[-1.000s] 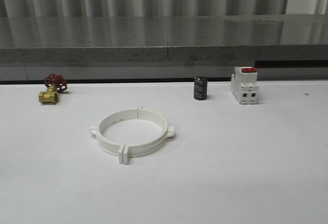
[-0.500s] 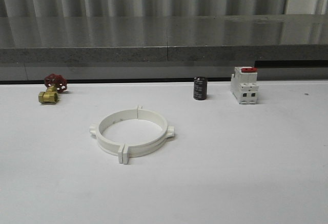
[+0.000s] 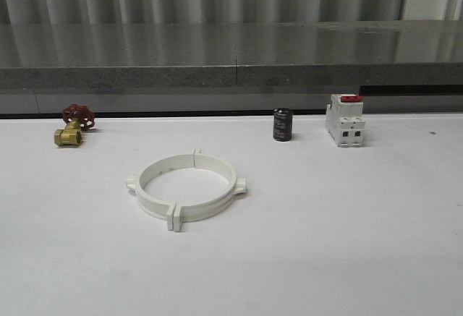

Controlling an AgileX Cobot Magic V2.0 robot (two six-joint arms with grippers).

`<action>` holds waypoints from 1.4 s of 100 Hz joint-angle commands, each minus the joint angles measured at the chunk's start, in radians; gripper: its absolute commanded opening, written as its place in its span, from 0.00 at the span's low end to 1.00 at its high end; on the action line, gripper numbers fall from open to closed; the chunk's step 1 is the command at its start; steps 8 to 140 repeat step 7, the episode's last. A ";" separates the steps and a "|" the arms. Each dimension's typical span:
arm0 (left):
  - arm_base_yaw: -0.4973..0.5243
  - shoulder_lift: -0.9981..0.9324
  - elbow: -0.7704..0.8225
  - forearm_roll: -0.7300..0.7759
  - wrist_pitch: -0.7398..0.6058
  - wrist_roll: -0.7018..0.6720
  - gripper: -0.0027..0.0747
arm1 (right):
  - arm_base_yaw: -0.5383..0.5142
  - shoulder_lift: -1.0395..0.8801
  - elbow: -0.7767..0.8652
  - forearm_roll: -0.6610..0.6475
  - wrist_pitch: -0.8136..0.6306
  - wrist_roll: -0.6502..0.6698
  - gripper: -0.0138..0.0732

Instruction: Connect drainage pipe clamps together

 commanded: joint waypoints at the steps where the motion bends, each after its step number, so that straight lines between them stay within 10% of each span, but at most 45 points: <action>1: 0.003 -0.032 0.046 -0.004 -0.073 -0.009 0.01 | -0.006 -0.019 -0.020 0.005 -0.082 0.000 0.08; 140: 0.003 -0.032 0.046 -0.004 -0.073 -0.009 0.01 | -0.006 -0.019 -0.020 0.005 -0.082 0.000 0.08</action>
